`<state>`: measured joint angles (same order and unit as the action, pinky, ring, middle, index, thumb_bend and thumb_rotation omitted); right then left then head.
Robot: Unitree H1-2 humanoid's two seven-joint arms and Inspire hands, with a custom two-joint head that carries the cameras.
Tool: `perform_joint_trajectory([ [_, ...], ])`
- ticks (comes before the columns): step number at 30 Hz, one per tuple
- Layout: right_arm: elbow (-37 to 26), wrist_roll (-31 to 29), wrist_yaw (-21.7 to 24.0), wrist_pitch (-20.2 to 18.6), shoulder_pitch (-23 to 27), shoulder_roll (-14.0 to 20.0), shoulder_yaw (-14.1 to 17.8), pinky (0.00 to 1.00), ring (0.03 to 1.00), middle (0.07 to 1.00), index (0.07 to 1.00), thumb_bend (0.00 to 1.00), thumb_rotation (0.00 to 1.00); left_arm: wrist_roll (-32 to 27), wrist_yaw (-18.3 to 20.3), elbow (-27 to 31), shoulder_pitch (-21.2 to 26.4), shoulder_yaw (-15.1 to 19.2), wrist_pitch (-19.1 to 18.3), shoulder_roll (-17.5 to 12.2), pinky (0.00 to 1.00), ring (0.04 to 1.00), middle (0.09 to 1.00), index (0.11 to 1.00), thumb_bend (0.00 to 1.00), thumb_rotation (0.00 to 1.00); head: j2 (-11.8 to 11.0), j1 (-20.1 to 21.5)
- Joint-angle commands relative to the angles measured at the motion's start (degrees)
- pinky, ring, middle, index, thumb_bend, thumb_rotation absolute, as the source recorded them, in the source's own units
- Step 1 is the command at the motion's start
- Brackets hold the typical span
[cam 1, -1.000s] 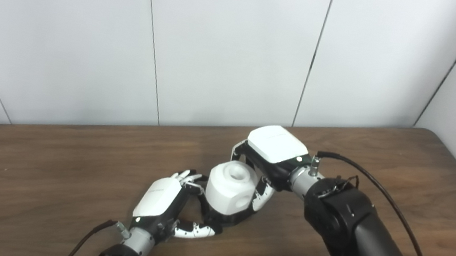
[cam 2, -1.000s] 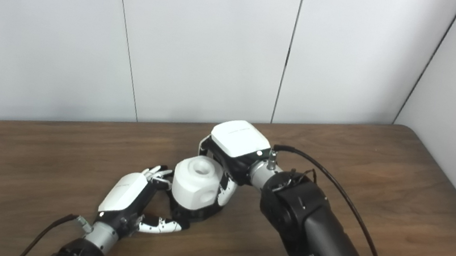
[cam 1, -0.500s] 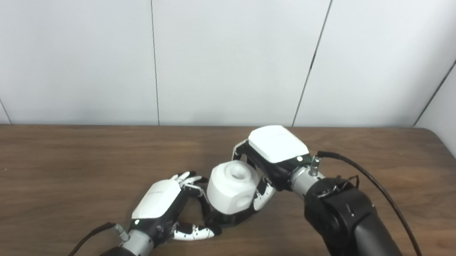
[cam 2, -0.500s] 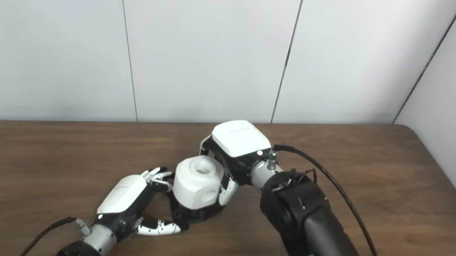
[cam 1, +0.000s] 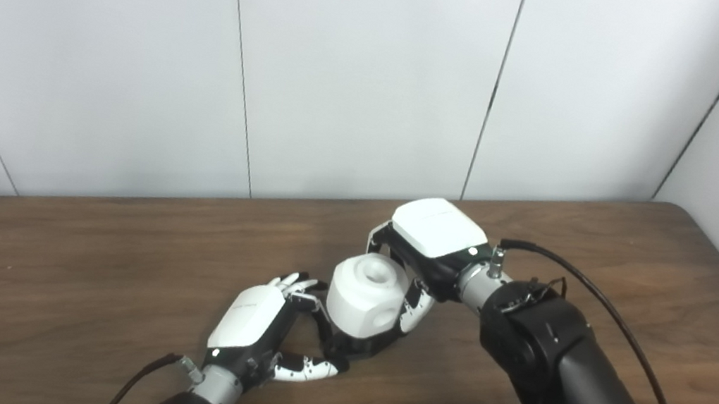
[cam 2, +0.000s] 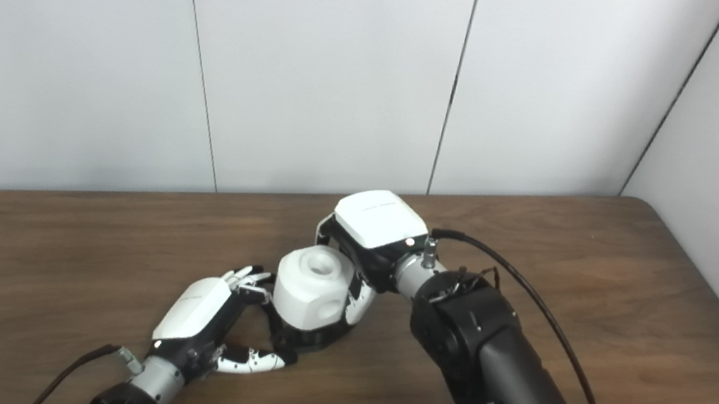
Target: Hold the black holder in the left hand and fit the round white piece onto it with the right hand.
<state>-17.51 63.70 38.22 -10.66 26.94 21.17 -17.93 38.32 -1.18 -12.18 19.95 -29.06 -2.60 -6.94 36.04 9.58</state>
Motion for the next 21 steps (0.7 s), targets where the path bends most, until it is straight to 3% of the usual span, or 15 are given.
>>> perform_joint_trajectory([
  [1,-1.22,0.08,-0.18,0.71,0.99,0.44,0.25,0.14,0.213,0.429,0.488,0.53,0.0,0.21,4.7,-2.6,-2.27,-1.97,-1.7,0.15,0.95,0.959,0.877,0.479,0.52,0.04,-0.29,0.15],
  [5,-1.25,-0.04,-0.34,0.87,1.29,0.63,0.43,0.14,0.207,0.467,0.478,0.53,0.0,0.23,4.79,-2.76,-2.12,-2.01,-1.67,0.14,0.95,0.96,0.879,0.478,0.52,0.04,-0.39,0.25],
  [21,-1.69,0.05,1.02,0.77,2.35,1.43,1.08,0.12,0.189,0.469,0.478,0.53,0.0,-0.7,4.69,-3.07,-2.0,-1.29,-1.95,0.61,0.96,0.963,0.881,0.481,0.52,0.04,-0.92,0.55],
])
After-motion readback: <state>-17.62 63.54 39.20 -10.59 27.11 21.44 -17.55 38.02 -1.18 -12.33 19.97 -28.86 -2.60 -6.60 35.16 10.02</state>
